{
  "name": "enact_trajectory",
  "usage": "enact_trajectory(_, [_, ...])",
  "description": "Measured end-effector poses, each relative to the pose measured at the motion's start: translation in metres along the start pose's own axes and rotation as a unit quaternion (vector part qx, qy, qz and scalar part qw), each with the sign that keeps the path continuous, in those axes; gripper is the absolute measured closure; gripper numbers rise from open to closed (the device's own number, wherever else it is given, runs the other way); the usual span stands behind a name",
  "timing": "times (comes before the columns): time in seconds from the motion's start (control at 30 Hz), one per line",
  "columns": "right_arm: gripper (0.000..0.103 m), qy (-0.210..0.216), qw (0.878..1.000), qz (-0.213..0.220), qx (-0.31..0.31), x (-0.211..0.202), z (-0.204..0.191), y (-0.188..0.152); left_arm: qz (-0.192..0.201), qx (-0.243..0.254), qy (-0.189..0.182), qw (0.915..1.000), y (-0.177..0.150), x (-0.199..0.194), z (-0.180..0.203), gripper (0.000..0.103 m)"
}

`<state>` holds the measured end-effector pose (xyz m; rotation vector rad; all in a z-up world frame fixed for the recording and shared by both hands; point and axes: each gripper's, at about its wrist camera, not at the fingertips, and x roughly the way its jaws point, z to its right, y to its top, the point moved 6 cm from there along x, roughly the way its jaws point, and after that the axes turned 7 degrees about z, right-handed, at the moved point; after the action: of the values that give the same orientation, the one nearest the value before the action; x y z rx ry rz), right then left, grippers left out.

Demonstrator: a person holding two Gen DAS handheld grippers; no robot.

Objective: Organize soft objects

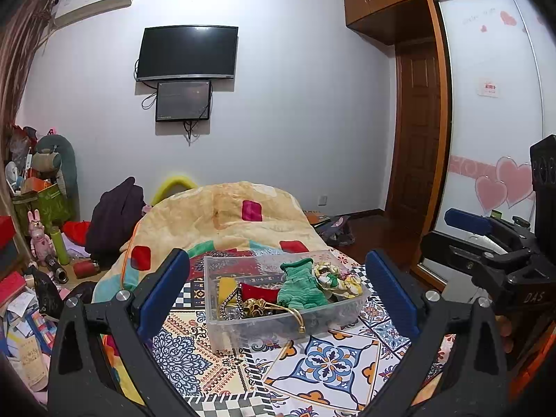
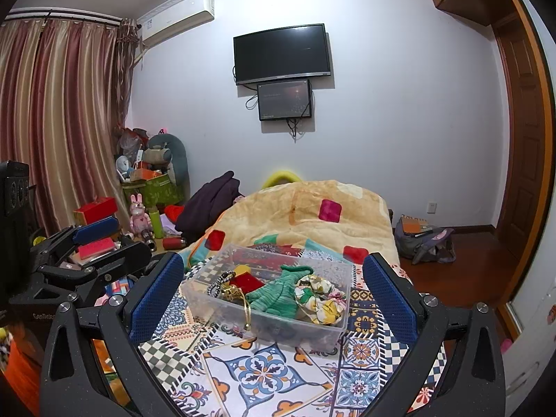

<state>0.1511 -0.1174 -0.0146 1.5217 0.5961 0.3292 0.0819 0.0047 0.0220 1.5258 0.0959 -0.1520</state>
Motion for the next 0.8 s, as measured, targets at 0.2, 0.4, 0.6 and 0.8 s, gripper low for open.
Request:
enact_trajectory(0.2, [0.000,-0.001,1.000,0.000,0.001,0.0005,0.0006,-0.0006,-0.002,-0.001,-0.001,1.0000,0.0001,0.0005,0.0002,0.000])
enact_trajectory(0.4, [0.000,-0.002,1.000,-0.004,0.004,0.0009,-0.0005,0.0000,-0.005,-0.004,-0.002,1.0000,-0.0010,0.0014,0.0003,0.000])
enact_trajectory(0.6, [0.000,-0.002,1.000,-0.011,0.008,0.0046,0.0005,-0.0028,-0.007,-0.006,-0.002,1.0000,-0.0012,0.0015,-0.0006,0.000])
enact_trajectory(0.8, [0.000,-0.002,1.000,-0.011,0.008,0.0050,-0.0007,-0.0031,-0.010,-0.010,-0.004,0.9999,-0.0022,0.0011,-0.0013,0.000])
